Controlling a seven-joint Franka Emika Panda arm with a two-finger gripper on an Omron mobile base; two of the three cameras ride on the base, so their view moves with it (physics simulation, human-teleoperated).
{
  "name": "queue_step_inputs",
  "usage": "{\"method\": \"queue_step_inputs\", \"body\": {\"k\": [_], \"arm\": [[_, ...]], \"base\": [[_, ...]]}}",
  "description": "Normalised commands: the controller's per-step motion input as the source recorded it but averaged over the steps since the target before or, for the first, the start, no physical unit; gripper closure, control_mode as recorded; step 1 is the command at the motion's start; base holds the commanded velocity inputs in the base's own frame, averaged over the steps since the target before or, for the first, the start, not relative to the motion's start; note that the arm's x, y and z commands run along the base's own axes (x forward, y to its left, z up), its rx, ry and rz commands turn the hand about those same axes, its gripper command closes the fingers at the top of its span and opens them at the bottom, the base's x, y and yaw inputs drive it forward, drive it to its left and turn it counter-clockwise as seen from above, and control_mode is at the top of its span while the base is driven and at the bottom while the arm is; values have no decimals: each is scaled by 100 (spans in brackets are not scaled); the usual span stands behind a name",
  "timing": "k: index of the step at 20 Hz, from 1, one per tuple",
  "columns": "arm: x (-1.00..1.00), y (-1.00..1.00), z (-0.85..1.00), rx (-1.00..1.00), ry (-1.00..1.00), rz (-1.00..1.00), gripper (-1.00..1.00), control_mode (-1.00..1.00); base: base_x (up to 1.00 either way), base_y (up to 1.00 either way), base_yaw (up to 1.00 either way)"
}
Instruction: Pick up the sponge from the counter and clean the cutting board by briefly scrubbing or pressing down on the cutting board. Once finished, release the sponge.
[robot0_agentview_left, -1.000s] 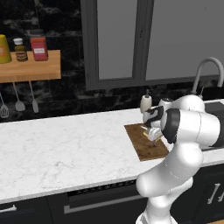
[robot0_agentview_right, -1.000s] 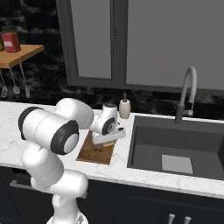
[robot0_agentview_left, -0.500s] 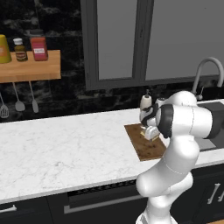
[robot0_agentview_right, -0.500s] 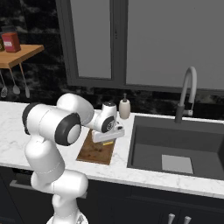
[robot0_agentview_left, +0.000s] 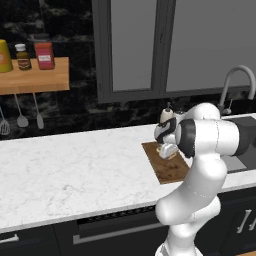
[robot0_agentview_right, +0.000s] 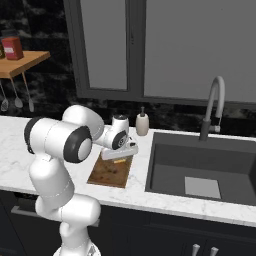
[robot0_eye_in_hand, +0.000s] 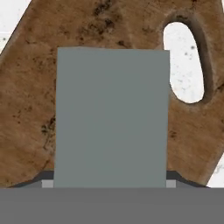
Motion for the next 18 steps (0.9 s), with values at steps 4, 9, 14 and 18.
{"method": "queue_step_inputs", "body": {"k": [4, 9, 14, 18], "arm": [[21, 54, 0, 0, -4, -7, 100, -100], [41, 59, -3, 0, 0, -5, 100, -100], [51, 31, -24, 0, 0, -1, 100, -100], [55, 1, -33, 0, 0, 0, 100, -100]], "base": [[0, 0, 0], [0, 0, 0], [0, 0, 0], [0, 0, 0]]}}
